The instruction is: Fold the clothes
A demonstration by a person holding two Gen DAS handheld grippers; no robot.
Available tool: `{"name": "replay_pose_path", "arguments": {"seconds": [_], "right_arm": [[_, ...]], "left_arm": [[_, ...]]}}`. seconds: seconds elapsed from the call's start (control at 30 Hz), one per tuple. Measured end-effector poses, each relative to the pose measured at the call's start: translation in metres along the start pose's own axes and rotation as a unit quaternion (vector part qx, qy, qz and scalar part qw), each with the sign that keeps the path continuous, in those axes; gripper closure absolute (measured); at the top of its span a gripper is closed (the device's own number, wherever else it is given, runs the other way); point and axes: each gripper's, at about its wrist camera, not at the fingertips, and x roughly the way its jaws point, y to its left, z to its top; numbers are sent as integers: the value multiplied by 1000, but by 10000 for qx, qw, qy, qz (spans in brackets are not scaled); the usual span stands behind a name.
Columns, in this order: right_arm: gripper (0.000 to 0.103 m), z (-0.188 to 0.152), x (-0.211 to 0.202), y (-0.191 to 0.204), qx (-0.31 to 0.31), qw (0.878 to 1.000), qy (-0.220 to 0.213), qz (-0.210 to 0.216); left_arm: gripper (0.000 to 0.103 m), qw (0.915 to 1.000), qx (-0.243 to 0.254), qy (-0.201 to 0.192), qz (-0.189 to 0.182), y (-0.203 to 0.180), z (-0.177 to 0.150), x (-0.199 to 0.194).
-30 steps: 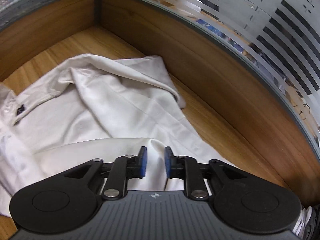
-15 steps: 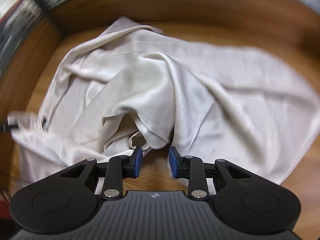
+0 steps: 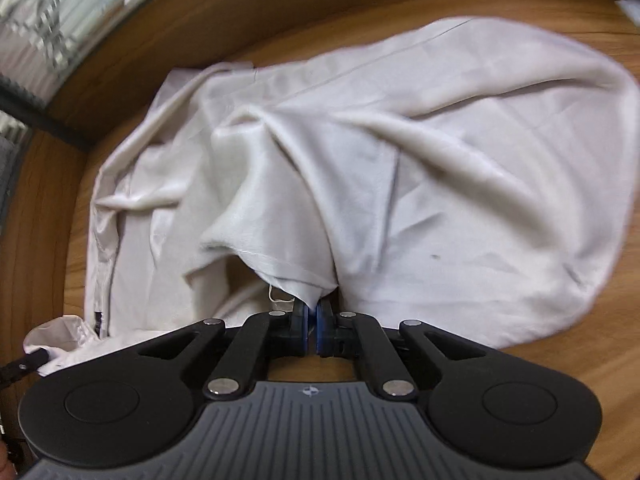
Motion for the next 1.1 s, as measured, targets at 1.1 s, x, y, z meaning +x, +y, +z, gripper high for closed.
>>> {"name": "replay_pose_path", "arguments": {"seconds": [1.1], "right_arm": [[99, -145, -221, -119, 1537, 9690, -1742, -846]], "left_arm": [[99, 9739, 1897, 224, -1224, -134, -25, 1]]}}
